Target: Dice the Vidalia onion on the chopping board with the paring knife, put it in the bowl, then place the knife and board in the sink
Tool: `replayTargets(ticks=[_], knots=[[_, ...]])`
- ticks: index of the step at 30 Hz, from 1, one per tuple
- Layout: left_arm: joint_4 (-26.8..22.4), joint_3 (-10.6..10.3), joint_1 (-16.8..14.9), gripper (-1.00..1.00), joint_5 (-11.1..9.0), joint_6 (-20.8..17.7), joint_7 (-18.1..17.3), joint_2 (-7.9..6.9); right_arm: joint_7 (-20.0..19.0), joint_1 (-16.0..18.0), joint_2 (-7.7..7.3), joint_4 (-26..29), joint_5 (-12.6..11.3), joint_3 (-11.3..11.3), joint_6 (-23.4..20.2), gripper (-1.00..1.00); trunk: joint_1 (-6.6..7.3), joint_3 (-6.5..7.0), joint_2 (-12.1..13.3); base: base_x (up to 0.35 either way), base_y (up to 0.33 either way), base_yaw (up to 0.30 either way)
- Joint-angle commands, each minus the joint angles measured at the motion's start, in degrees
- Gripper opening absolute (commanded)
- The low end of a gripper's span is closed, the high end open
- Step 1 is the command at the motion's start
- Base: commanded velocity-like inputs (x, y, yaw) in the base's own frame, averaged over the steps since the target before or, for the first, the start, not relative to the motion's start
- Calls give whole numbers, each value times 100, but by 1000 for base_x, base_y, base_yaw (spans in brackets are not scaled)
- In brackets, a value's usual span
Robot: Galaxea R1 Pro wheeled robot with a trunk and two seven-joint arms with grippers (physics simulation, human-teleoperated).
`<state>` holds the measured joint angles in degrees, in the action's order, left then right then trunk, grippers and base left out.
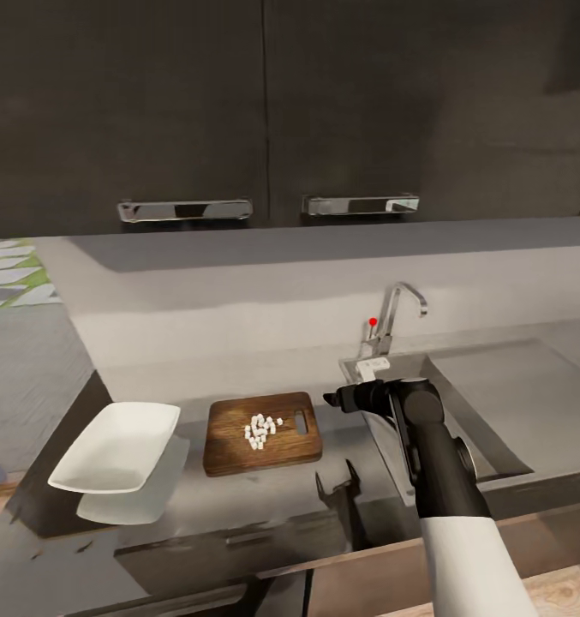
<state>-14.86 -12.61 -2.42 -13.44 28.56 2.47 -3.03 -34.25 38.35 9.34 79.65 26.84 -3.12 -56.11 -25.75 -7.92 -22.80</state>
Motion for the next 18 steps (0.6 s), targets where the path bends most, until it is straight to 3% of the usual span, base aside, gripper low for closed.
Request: replayTargets(ticks=[1,6,10,18], knots=[[0,-49,-4,100,-36,18,26,-4,-58,6,6,2,58,-13,-14,100,-3,-12,-12,0,65,0],[1,-49,-4,100,-36,23,26,-4,44,6,6,-167,66,-13,-14,100,-3,-12,-12,0,228,0],[1,-49,-4,100,-36,22,26,-4,341,6,9,-445,67,-13,-6,100,-3,-12,-12,0,203,0],[0,-49,-4,100,-36,20,26,-4,782,6,7,-876,68,-28,171,100,-3,-12,-12,0,21,0]])
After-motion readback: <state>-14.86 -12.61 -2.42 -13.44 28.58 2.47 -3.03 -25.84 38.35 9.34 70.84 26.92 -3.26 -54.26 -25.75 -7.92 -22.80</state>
